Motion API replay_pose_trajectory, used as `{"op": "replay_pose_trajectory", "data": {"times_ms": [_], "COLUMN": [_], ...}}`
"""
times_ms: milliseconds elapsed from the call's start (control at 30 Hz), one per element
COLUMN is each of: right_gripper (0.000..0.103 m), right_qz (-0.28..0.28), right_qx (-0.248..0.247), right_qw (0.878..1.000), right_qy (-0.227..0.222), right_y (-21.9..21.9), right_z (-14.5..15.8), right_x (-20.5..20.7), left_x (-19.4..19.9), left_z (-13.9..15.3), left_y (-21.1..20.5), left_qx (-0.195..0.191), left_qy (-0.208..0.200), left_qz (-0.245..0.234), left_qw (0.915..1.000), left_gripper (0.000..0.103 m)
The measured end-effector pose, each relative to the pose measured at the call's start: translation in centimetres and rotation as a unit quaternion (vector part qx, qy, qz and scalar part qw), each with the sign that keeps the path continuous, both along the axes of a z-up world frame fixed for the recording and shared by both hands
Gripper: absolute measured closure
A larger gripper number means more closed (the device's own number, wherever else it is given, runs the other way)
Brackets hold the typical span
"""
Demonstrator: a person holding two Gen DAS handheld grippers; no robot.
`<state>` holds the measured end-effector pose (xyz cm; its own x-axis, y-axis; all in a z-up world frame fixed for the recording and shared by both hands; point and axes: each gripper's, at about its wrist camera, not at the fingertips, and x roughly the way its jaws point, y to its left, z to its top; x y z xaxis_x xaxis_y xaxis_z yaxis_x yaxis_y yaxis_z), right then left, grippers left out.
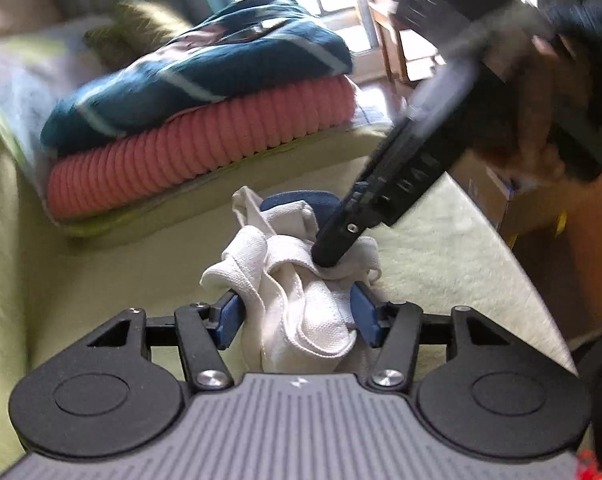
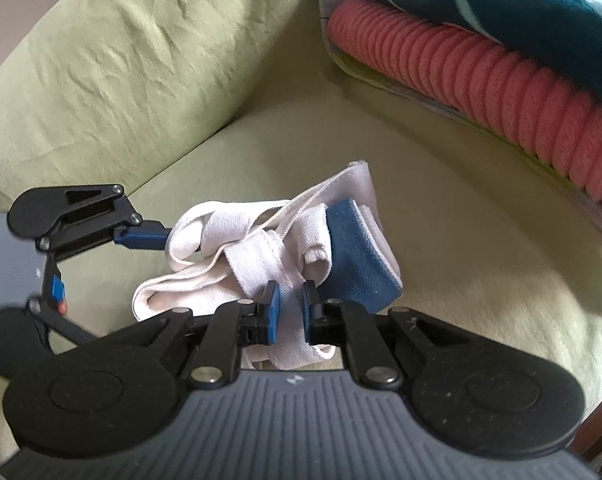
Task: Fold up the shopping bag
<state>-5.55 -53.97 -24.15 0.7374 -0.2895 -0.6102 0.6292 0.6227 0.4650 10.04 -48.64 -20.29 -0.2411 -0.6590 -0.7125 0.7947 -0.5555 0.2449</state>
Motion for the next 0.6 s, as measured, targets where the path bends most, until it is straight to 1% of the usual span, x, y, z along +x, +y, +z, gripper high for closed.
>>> {"op": "replay_pose_trajectory", "data": {"times_ms": [33,67,100,200,300,367,433,467,500,533,600], "right_gripper": [0.096,0.096,0.096,0.096,0.095,0.093,0.087,0.080,0.069,0.063,0.032], "right_qz": [0.001,0.000,0.000,-0.005,-0.017,-0.032,-0.054,-0.065,-0.081,-0.096,-0.118], "right_qx": [-0.004,-0.005,-0.006,-0.007,-0.001,0.016,0.046,0.061,0.072,0.083,0.106], "right_qw": [1.000,1.000,1.000,1.000,1.000,0.998,0.994,0.991,0.988,0.984,0.977], "right_qy": [0.000,-0.001,-0.001,-0.004,-0.018,-0.044,-0.079,-0.097,-0.110,-0.123,-0.140], "right_y": [0.0,0.0,-0.1,0.0,0.1,0.1,0.0,0.0,0.1,0.3,0.5], "right_z": [0.0,-0.1,-0.1,-0.2,-0.4,-0.8,-1.3,-1.5,-1.5,-1.5,-2.0], "right_x": [0.1,0.1,0.2,0.2,-0.1,-0.8,-1.7,-2.2,-2.8,-3.3,-4.0], "left_x": [0.5,1.0,1.0,0.2,-0.4,-0.6,-0.5,-0.4,-0.4,-0.3,-0.2], "left_z": [0.1,0.0,-0.2,-0.6,-0.9,-1.0,-1.0,-1.0,-1.1,-1.1,-1.1], "left_y": [-0.1,-0.1,0.0,0.2,0.5,0.5,0.6,0.7,0.8,0.7,0.7], "left_qx": [0.005,0.008,0.007,-0.003,-0.017,-0.021,-0.021,-0.021,-0.021,-0.020,-0.019], "left_qy": [0.019,0.036,0.038,0.015,-0.012,-0.019,-0.020,-0.020,-0.019,-0.017,-0.014], "left_qz": [0.014,0.027,0.035,0.042,0.032,0.025,0.022,0.020,0.020,0.020,0.021], "left_qw": [0.9997,0.9990,0.9987,0.9990,0.9993,0.9993,0.9993,0.9994,0.9994,0.9994,0.9995], "left_gripper": [0.049,0.049,0.049,0.049,0.049,0.049,0.049,0.049,0.049,0.049,0.049]}}
